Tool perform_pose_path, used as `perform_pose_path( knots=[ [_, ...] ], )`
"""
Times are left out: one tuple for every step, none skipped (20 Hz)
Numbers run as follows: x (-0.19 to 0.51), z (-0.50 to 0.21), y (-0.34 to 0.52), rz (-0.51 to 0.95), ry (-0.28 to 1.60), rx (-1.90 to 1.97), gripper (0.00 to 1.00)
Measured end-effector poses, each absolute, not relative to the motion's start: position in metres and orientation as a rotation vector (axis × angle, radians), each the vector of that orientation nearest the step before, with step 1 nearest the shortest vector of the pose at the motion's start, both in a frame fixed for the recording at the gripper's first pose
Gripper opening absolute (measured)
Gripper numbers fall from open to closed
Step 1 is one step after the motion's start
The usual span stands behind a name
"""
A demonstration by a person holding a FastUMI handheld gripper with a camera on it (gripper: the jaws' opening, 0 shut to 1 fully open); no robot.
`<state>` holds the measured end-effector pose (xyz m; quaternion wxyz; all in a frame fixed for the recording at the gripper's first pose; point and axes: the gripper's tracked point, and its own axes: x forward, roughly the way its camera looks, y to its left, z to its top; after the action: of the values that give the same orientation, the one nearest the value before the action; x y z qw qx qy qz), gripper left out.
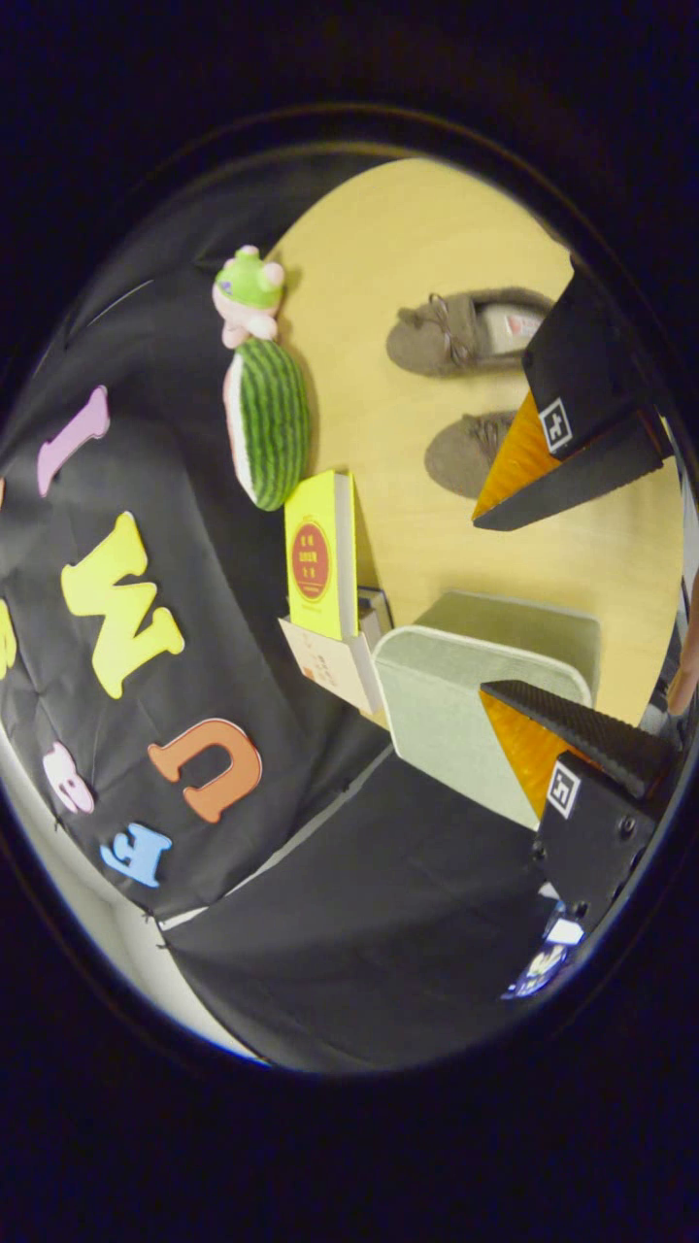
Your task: Open the storage box then place both shoes into the box .Put the left shoe in first, then the right shoe, with the right side of both shoes facing outward in a uniform manner.
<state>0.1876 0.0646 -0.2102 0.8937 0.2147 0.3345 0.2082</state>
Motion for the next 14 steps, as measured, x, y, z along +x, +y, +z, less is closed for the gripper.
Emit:
perform_pose_path(
  knots=[
    [0.194,-0.212,0.072,0.475,0.708,0.492,0.99],
    [0.203,-0.215,0.076,0.5,0.723,0.533,0.99],
    [0.208,-0.22,0.082,0.528,0.744,0.562,0.99],
    [0.213,-0.223,0.089,0.558,0.756,0.59,0.99],
    [0.217,-0.227,0.096,0.586,0.779,0.596,0.99],
    [0.224,-0.232,0.102,0.61,0.79,0.604,0.98],
    [0.224,-0.236,0.107,0.638,0.8,0.607,0.99],
    [0.225,-0.236,0.112,0.672,0.804,0.621,0.98],
    [0.223,-0.235,0.117,0.709,0.812,0.638,0.98],
    [0.224,-0.236,0.123,0.748,0.826,0.649,0.98],
    [0.223,-0.238,0.125,0.771,0.839,0.656,0.98],
    [0.224,-0.241,0.129,0.781,0.852,0.661,0.98],
    [0.228,-0.246,0.131,0.774,0.864,0.663,0.98],
    [0.234,-0.249,0.133,0.774,0.866,0.665,0.98]
  ],
)
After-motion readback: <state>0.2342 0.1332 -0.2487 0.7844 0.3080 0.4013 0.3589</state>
